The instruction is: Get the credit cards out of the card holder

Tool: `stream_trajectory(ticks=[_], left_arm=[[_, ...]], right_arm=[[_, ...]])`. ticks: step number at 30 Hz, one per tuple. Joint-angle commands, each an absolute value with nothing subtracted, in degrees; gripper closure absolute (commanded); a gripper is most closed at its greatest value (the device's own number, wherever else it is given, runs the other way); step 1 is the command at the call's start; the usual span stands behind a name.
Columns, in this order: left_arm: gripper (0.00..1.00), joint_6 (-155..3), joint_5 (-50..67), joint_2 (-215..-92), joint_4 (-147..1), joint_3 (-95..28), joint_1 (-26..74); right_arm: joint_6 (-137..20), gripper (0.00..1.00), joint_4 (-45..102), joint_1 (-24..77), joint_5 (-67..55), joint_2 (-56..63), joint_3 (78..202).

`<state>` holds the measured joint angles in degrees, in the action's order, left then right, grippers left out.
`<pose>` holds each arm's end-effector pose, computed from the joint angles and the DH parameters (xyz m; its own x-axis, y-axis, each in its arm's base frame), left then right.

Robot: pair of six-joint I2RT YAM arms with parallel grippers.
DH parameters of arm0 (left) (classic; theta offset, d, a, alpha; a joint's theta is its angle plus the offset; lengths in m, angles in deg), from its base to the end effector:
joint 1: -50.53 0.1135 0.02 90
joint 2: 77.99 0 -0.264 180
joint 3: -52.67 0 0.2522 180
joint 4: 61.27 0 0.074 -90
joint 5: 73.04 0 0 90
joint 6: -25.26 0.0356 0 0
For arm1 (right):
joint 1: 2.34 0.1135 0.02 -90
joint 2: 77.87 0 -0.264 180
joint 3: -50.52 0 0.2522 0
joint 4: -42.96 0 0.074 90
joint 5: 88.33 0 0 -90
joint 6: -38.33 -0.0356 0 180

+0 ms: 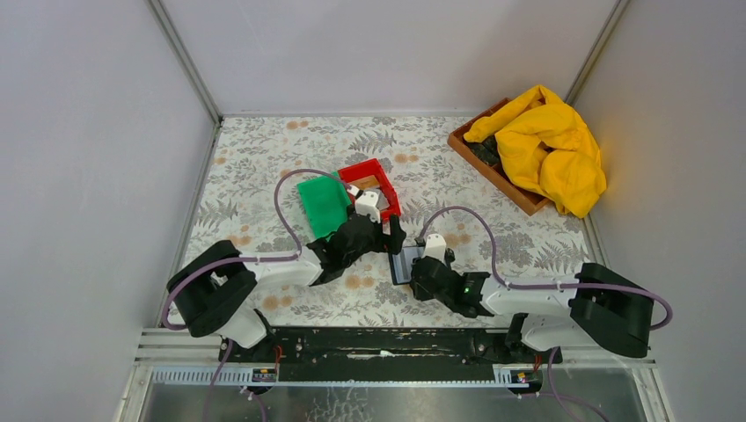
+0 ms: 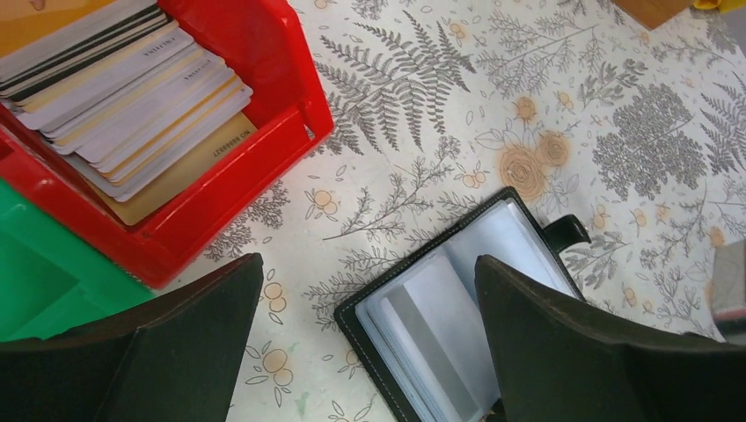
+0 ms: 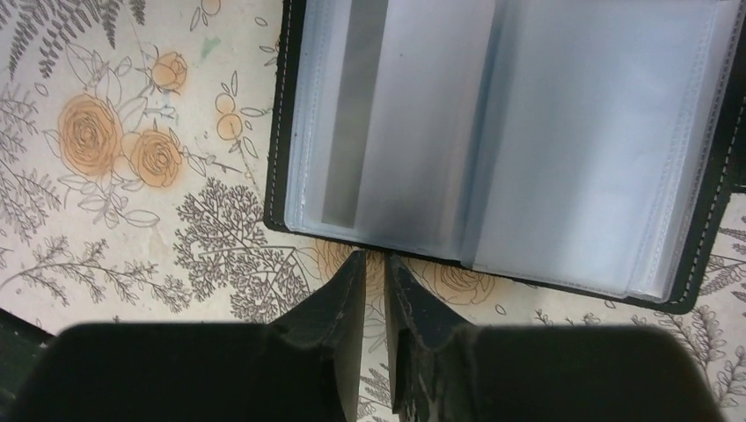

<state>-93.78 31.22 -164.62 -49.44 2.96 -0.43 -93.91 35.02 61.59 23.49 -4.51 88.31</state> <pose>0.1985 -0.2309 0.1795 -0.5307 -0.0925 -0.8425 0.4056 0.8451 -0.3483 0.1117 0.1983 0.1460 -0.7049 -0.0208 -0.7090 -0.3263 0.8970 0.2981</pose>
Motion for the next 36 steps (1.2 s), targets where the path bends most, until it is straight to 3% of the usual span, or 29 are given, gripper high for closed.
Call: stream_trajectory(ticks=[1, 4, 7, 10, 15, 23, 36], left_arm=[[0.03, -94.80, 35.11, -165.21, -50.14, 1.16, -0.02], [0.03, -97.44, 36.98, -164.45, -50.64, 2.10, 1.52], [0.05, -101.03, 37.66, -164.27, -54.17, 2.26, 5.54], [0.15, -102.04, 37.02, -164.33, -54.21, 2.73, 6.82], [0.31, -101.94, 36.42, -165.69, -54.17, 2.41, 7.63], [0.29, -104.81, 30.26, -170.13, -55.40, 1.04, 11.82], [0.29, -103.00, 27.81, -166.32, -50.89, 3.58, 11.12]], right_arm=[[-91.12, 0.79, 31.70, 62.34, 23.36, -8.47, 89.04], [-88.75, 0.75, 29.81, 62.36, 24.69, -12.99, 89.47], [-85.68, 0.55, 27.61, 62.36, 28.50, -13.21, 91.82], [-83.11, 0.47, 24.26, 62.35, 32.44, -8.33, 96.76], [-80.72, 0.45, 23.96, 62.40, 34.71, -1.21, 101.51], [-79.44, 0.44, 24.75, 62.27, 36.18, 2.87, 105.15], [-79.48, 0.42, 26.68, 61.28, 34.15, 10.03, 106.50]])
